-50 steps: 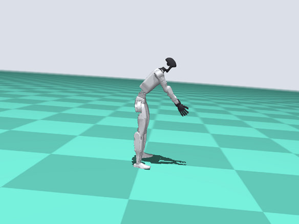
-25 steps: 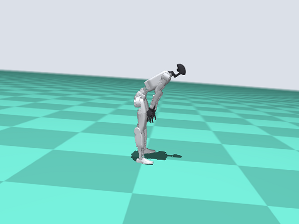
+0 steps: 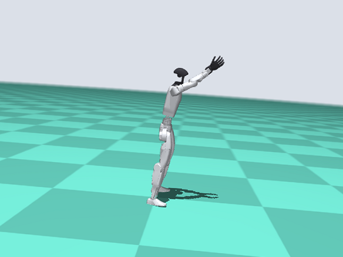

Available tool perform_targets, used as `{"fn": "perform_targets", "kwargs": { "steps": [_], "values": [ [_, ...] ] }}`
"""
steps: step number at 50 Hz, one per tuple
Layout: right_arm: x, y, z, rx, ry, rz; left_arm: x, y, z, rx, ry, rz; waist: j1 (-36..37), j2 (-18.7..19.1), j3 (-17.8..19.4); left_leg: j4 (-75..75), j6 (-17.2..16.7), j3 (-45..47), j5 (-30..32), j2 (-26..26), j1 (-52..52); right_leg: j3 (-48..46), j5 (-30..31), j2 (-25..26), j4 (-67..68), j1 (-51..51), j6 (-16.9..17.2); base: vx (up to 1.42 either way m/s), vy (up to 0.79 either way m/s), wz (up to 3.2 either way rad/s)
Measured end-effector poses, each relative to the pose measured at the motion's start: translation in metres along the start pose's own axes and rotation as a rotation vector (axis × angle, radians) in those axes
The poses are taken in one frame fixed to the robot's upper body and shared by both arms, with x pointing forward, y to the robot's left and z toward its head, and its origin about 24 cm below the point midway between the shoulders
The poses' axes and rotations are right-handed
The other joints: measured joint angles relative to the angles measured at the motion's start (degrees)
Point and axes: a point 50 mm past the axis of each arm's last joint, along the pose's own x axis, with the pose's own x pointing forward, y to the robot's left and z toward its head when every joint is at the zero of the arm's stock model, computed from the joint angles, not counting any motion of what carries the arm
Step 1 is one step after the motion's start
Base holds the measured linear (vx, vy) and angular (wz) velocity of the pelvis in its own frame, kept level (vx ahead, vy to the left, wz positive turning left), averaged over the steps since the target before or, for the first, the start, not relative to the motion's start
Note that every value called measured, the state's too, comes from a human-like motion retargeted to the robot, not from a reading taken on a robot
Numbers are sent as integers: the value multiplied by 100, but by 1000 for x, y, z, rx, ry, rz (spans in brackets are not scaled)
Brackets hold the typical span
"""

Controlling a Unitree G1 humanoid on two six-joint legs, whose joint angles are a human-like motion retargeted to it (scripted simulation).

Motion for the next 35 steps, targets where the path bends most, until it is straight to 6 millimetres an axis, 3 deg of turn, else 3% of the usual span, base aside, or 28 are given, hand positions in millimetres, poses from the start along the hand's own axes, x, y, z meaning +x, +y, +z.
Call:
{"fn": "perform_targets", "kwargs": {
  "steps": [3,8,20,30,35],
  "values": [
    [0,13,47,7,-134,37,2,-8,46,5,-121,-33,59,-9,-189,45,-18,-13,-88,8,139,-46,-94,-7,16,180,-19,19,1,8],
    [-4,26,78,-34,-234,77,1,-12,76,-9,-199,-75,113,-89,-506,58,-75,18,-229,-1,405,-69,-228,-14,-80,500,-1,16,0,-1],
    [-4,23,54,-117,-216,147,2,-8,49,36,-141,-95,362,-137,-885,-225,-25,142,-425,1,950,7,-387,52,-223,897,58,4,-1,-6],
    [-10,30,48,89,-126,297,4,-4,49,8,-146,-95,286,-80,-559,-178,-33,72,-354,5,806,2,-342,51,-190,786,49,-8,0,3],
    [-14,31,44,96,-141,344,2,-6,41,-45,-151,-152,242,-92,-413,-221,-24,43,-277,-14,607,30,-277,47,-209,576,47,-13,0,1]
  ]
}}
